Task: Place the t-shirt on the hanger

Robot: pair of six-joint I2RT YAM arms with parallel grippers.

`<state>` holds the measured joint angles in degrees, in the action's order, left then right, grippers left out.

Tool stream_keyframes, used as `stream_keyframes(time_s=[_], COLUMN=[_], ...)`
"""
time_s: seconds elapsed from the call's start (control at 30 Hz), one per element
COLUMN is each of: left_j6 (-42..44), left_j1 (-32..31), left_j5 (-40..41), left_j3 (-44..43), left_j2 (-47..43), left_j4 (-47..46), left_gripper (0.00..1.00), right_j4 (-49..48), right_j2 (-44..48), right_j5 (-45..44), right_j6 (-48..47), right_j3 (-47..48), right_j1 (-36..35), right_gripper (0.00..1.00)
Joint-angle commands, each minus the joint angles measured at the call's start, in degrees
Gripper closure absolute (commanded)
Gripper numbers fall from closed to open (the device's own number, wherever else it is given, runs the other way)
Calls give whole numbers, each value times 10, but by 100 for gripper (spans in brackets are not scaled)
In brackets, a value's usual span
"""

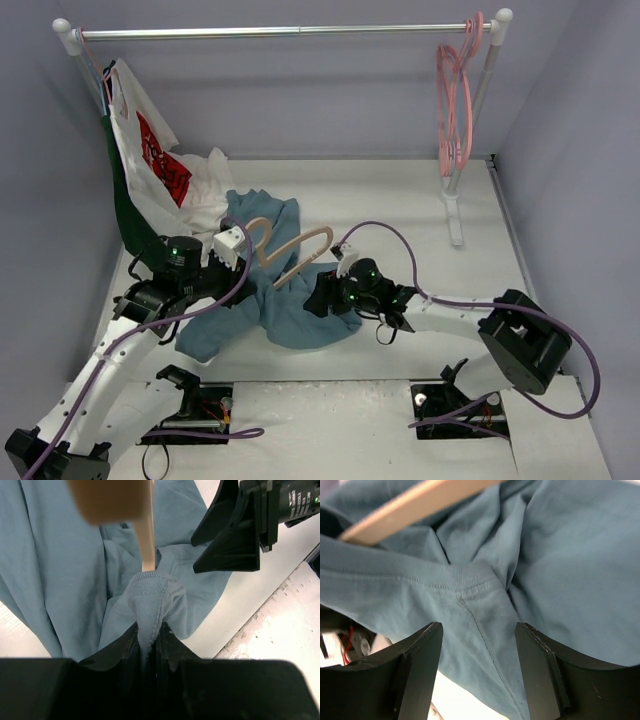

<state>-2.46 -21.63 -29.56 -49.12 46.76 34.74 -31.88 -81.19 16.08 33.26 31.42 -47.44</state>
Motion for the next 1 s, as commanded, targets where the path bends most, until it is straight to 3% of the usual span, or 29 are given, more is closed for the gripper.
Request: stream_keyframes(time_s=[0.0, 0.17, 0.2, 0.27, 0.3, 0.33, 0.37, 0.4, 0.6, 0.77, 0.83, 0.97], left_j6=[-30, -31, -33, -38, -40, -43, -44, -44, -25, -1, 1, -7], left_j1=[2, 2, 2, 2, 2, 2, 2, 3, 3, 3, 3, 2], left_j5=[10, 33, 35, 39, 53, 63, 74, 95, 147, 177, 153, 98], left_j3=[-10, -21, -26, -30, -37, -43, -51, -61, -218, -329, -326, -247], left_j2=[-1, 10, 11, 23, 28, 40, 49, 60, 144, 166, 153, 117], left_j4=[-39, -29, -30, -34, -36, -37, -39, -39, -29, -38, -50, -97], left_gripper=[100, 100, 100, 100, 100, 100, 100, 100, 100, 100, 100, 100], right_j4=[-36, 2, 8, 25, 32, 40, 57, 66, 63, -107, -117, -25], right_j2=[-22, -68, -74, -95, -102, -113, -118, -122, -72, 29, 56, 68], right_j5=[41, 15, 11, -3, -9, -27, -36, -46, -178, -205, -183, -177], right_j6=[-27, -67, -74, -98, -107, -130, -147, -165, -344, -456, -489, -459], right_j3=[29, 51, 58, 72, 92, 104, 117, 152, 262, 225, 200, 167], right_j1=[-7, -8, -8, -7, -7, -7, -5, -1, 8, 10, 11, 10], right_gripper=[39, 39, 43, 58, 80, 90, 98, 100, 100, 100, 100, 94])
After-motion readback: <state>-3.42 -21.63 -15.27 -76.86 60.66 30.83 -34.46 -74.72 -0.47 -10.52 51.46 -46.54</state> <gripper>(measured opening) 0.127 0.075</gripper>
